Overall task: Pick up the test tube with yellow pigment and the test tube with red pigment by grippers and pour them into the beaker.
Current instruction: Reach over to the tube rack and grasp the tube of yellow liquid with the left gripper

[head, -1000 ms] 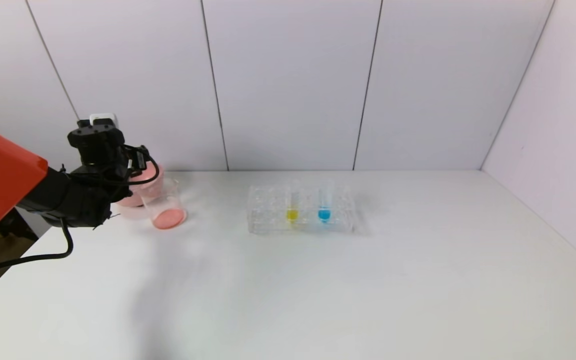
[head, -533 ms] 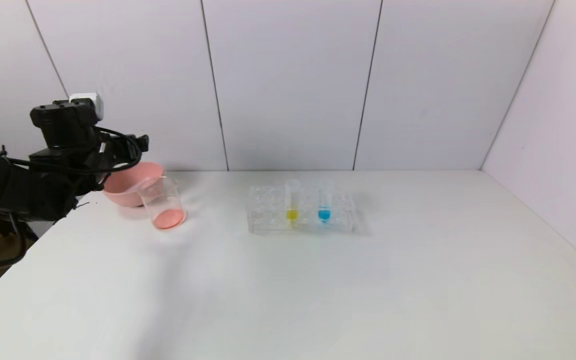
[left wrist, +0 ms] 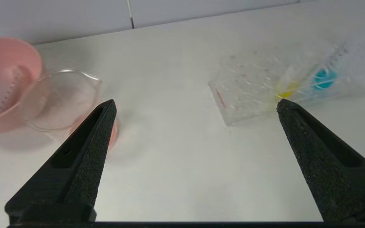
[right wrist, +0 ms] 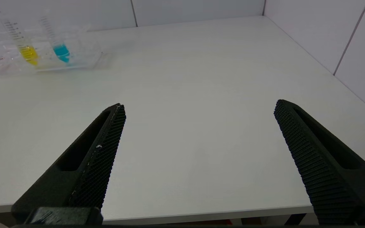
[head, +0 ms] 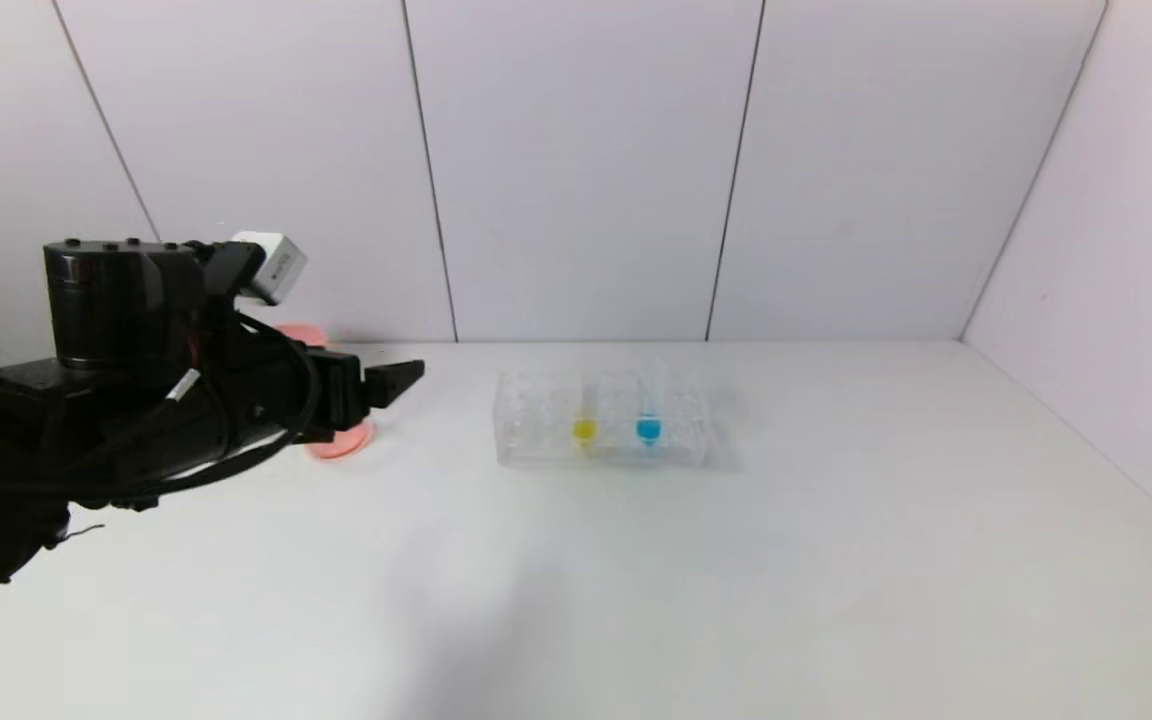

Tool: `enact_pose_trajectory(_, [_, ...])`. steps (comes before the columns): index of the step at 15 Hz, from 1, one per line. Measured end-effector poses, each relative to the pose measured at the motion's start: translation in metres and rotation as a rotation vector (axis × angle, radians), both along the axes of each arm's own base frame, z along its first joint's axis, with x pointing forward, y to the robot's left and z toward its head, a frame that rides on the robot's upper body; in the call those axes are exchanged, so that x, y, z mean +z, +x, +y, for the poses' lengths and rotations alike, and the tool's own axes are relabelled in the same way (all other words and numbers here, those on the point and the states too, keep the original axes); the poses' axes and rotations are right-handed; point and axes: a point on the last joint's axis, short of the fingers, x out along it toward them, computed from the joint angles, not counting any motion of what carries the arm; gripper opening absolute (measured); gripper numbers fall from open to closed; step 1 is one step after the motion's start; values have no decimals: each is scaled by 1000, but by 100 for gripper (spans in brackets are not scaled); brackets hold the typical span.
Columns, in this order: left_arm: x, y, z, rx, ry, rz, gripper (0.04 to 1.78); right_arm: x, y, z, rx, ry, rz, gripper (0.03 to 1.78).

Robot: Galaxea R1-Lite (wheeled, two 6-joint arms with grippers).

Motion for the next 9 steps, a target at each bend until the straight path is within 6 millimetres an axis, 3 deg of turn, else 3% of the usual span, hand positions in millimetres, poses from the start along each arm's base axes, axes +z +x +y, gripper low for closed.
enact_pose_trajectory(4, [-12, -24, -69, 17, -11, -17, 176, 0, 0, 0, 0, 0, 0, 171])
enact_pose_trajectory(9, [-45, -11, -129, 124, -17, -9, 176, 0, 0, 0, 0, 0, 0, 171])
